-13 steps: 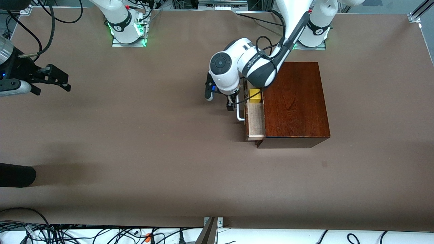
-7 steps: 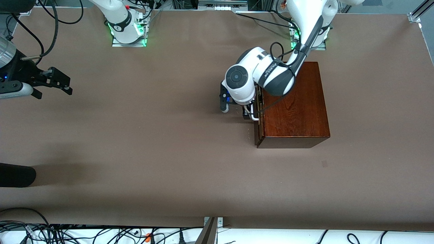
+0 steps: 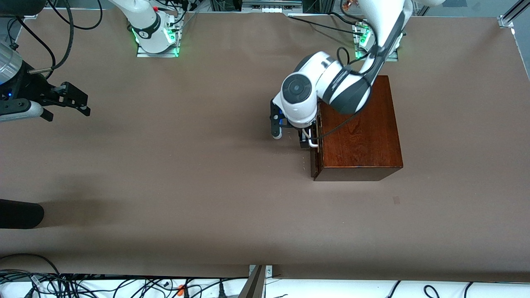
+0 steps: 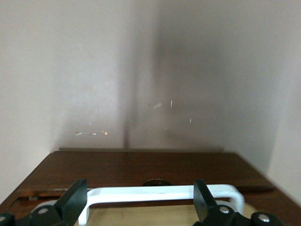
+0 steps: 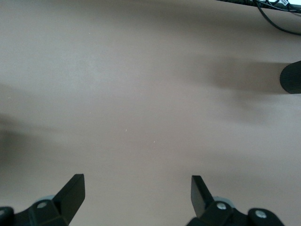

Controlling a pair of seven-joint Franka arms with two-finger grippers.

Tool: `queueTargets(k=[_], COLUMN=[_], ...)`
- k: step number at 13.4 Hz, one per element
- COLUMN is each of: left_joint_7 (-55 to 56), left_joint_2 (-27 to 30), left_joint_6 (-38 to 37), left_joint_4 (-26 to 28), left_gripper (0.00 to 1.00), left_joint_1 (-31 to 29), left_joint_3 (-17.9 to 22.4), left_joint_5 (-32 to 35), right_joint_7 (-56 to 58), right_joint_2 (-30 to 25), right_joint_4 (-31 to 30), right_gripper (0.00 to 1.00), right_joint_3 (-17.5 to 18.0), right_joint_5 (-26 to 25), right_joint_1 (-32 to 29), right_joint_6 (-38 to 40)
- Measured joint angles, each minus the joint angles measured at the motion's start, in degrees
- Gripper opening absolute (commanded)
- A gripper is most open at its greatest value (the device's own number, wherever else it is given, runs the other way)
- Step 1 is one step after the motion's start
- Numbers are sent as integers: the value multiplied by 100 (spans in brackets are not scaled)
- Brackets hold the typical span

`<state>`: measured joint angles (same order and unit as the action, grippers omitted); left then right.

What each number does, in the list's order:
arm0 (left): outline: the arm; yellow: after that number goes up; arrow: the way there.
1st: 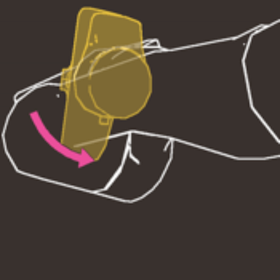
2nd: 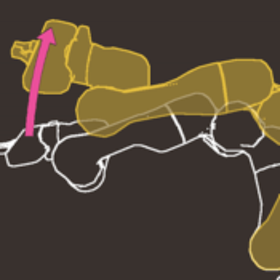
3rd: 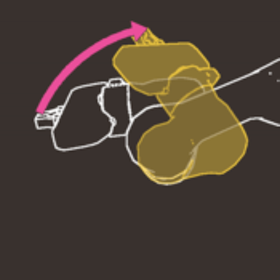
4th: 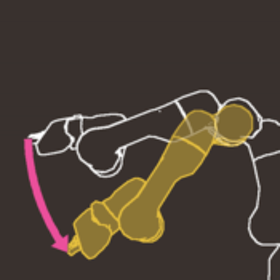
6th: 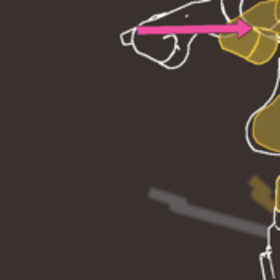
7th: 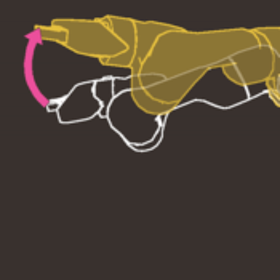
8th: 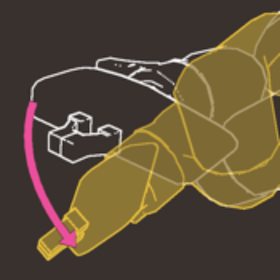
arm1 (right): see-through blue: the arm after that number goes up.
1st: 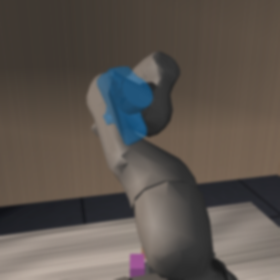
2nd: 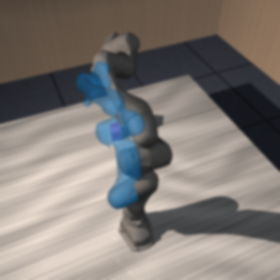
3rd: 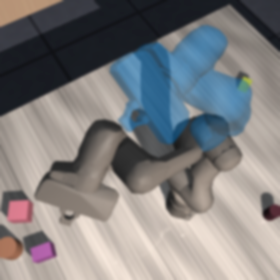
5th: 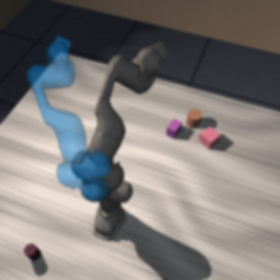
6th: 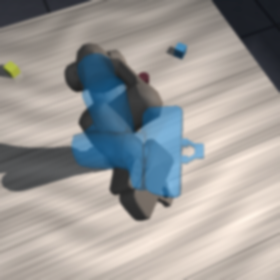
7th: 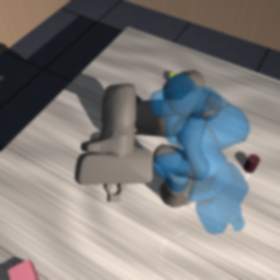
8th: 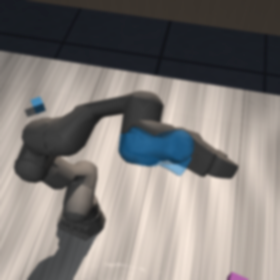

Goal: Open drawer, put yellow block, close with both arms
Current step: 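Press the drawer fully shut with the left gripper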

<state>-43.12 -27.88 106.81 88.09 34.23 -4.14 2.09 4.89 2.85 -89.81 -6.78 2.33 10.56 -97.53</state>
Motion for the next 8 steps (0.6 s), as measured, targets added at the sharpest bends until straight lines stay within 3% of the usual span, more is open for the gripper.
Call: queueTargets(k=[4,8], left_joint_7=[2020,2605], left_joint_2=[773,1028], left_joint_6=[-830,-1798], left_joint_4=[-272,-873], left_gripper=[100,100], left_joint_1=[-151,-1165], left_joint_3=[47,124], left_joint_5=[-285,-281], right_joint_7=[0,0], right_joint_2=[11,21], right_joint_4=[0,2], right_gripper=[100,100], right_joint_3=[12,26], right_joint_5=[0,0], right_joint_1=[27,44], right_joint_6=[3,4])
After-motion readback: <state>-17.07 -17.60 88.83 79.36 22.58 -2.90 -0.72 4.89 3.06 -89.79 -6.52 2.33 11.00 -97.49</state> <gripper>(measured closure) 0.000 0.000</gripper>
